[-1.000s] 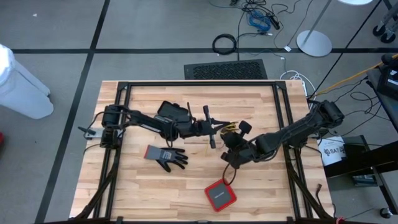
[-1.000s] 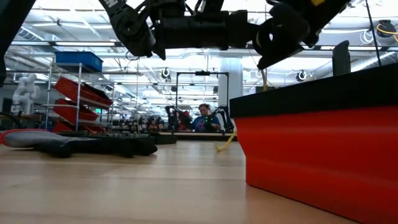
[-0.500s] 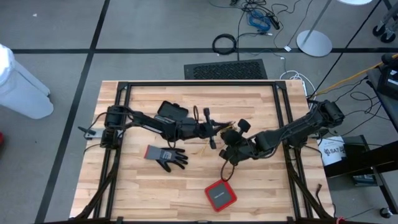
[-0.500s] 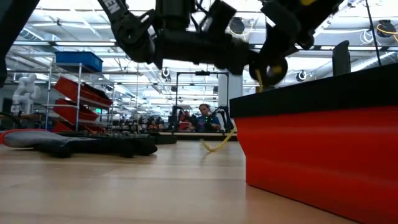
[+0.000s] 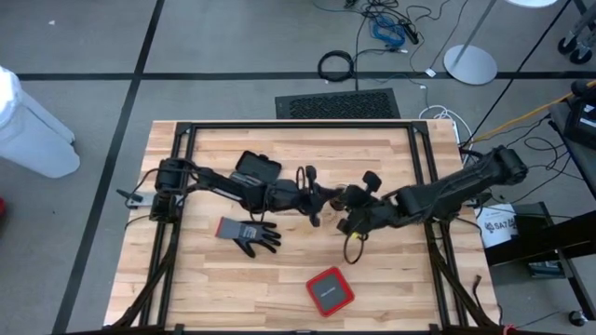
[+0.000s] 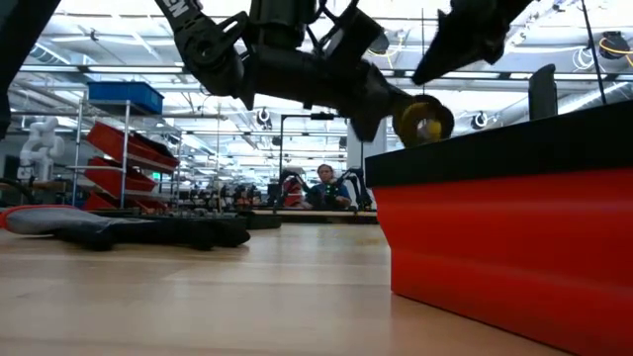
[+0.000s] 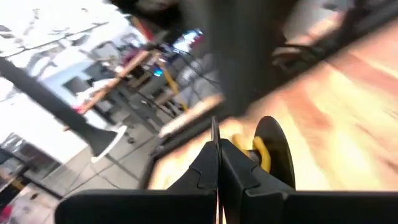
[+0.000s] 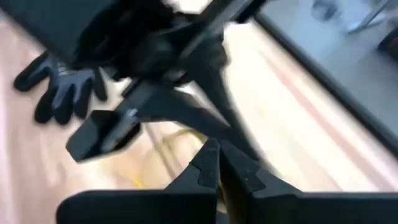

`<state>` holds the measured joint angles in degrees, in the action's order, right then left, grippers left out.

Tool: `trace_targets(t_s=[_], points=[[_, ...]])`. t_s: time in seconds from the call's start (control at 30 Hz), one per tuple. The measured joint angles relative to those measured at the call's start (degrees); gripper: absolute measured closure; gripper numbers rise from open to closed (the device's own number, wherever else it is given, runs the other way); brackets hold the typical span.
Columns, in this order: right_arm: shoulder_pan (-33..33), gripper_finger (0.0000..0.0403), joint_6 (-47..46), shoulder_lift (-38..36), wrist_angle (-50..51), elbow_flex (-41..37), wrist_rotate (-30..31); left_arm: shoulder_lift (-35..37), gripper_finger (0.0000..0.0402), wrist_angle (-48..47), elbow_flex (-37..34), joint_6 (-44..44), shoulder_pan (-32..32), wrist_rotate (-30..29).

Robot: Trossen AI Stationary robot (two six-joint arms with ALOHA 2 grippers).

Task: Coil cords
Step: Coil the yellow wire onto the spool

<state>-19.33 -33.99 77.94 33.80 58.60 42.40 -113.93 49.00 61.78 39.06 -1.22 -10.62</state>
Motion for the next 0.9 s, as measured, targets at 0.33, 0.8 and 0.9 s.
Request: trace_targets(t_s=[0.33,0.8,0.9], points=[[3.46,0.0402,0.14,-8.09,12.08,-0.02,-15.06,3.09,0.0402,-8.84,0.00,5.28,-2.81,-0.96],[-6.94,0.0398,-2.81,7.10,4.16,-0.04,-8.89,3.34,0.0402,-10.66,0.08,7.82,-2.36,-4.62],[-7.48,0.0386,-2.86,13.85,0.37,-0.04,-7.19,3.34,0.0402,-10.65,0.08,7.67,-1.80,-4.63]])
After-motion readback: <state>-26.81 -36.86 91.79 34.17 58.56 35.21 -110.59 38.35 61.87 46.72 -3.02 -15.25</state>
